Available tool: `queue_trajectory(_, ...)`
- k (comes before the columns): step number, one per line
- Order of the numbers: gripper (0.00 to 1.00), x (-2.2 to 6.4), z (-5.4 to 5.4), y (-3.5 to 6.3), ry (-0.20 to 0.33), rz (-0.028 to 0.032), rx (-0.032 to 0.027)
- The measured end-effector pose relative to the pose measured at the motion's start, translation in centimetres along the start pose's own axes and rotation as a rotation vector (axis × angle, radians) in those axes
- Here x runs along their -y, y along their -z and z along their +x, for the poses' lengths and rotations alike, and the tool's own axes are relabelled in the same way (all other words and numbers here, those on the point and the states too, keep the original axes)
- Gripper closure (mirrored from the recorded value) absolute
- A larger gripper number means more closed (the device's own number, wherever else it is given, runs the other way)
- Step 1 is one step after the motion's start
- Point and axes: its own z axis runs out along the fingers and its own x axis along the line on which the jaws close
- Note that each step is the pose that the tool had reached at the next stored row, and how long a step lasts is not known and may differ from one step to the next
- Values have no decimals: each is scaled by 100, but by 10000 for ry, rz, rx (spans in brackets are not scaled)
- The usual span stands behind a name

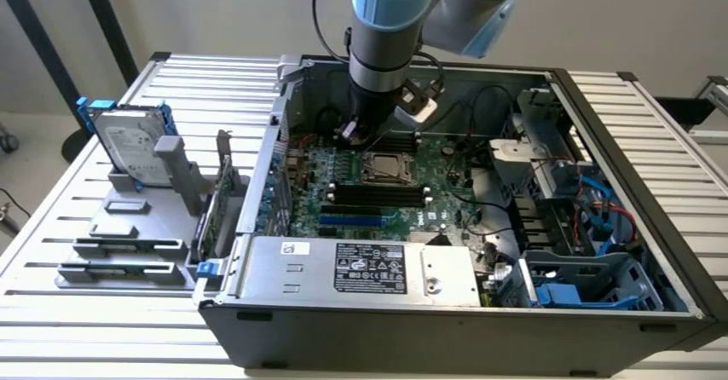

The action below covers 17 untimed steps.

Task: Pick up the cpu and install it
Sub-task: 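Install the first cpu locking lever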

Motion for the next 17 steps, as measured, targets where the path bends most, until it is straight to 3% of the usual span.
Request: queue_trajectory(17,89,-59,24,-33,219,33,73)
